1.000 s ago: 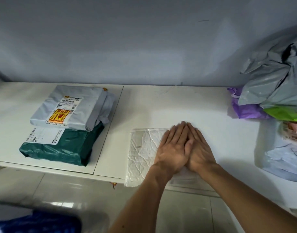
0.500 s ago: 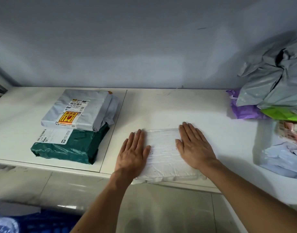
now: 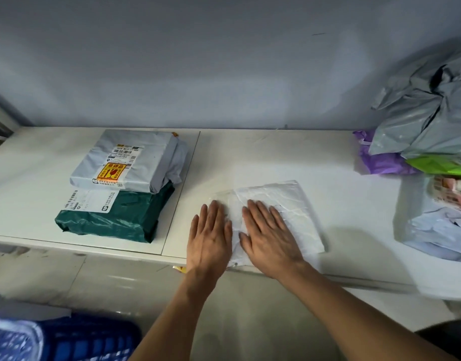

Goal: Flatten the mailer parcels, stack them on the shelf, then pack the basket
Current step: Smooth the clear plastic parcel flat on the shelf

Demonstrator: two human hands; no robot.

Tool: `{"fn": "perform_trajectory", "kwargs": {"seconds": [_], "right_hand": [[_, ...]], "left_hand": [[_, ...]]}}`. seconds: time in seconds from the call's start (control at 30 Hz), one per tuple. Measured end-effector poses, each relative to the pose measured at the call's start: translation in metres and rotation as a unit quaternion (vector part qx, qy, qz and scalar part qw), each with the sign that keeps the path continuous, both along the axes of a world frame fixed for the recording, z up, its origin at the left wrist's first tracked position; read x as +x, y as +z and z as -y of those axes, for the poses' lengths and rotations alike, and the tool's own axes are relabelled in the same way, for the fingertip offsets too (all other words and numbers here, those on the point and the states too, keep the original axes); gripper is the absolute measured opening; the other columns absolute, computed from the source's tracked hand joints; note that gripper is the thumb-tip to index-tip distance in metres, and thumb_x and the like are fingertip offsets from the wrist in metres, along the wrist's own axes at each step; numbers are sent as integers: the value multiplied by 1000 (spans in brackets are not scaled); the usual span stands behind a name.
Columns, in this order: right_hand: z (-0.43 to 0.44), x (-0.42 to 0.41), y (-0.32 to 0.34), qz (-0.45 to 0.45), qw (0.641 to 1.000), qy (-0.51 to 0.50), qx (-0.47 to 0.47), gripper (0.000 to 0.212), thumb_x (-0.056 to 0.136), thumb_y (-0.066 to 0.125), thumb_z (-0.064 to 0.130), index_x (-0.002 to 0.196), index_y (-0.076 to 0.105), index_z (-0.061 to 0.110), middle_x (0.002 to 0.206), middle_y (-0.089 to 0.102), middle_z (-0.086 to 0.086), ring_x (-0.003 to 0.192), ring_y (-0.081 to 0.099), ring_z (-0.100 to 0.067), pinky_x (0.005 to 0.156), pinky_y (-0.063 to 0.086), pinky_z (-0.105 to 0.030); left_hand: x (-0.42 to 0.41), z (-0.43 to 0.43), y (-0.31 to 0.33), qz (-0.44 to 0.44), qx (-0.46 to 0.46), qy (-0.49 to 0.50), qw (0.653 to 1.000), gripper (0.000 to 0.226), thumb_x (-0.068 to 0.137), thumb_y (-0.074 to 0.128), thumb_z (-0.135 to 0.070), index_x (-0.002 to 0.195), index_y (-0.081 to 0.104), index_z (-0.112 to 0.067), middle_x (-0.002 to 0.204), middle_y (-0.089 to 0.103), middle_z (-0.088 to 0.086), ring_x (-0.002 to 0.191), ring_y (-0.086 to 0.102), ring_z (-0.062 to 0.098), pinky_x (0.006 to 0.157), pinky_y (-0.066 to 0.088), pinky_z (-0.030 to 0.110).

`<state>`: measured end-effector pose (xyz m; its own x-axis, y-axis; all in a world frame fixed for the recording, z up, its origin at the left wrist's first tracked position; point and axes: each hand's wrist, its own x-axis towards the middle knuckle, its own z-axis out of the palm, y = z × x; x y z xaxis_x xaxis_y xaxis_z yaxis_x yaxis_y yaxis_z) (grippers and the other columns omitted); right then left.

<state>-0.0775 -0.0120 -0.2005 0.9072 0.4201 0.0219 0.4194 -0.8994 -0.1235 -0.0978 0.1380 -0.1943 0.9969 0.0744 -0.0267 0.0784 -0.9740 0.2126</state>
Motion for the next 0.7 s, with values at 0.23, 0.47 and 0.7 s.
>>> {"fn": "perform_trajectory", "kwargs": {"seconds": [0.23, 0.47, 0.7], "right_hand": [[-39, -7, 9, -9, 1000, 22, 19, 63, 88, 27, 29, 142, 47, 5, 150, 41, -14, 141, 36, -26, 114, 31, -47], [-7, 9, 3, 13, 998, 63, 2, 60, 99, 27, 45, 148, 38, 12, 156, 32, -7, 145, 28, -20, 119, 19, -40], [52, 21, 6, -6, 999, 41, -35, 73, 97, 7, 61, 156, 13, 18, 162, 4, 2, 150, 2, -13, 118, -2, -33]], "left_hand": [[-8, -4, -5, -43, 61, -15, 997, 68, 81, -24, -41, 146, -27, -24, 153, -34, -7, 143, -30, 16, 120, -12, 42], [-6, -5, -8, -27, 39, -3, 999, 68, 85, -20, -48, 150, -19, -27, 156, -27, -11, 144, -27, 12, 120, -11, 40], [-8, -7, -4, -41, 36, 2, 999, 67, 85, -20, -51, 148, -23, -32, 152, -31, -17, 145, -24, 10, 121, -10, 40]]}}
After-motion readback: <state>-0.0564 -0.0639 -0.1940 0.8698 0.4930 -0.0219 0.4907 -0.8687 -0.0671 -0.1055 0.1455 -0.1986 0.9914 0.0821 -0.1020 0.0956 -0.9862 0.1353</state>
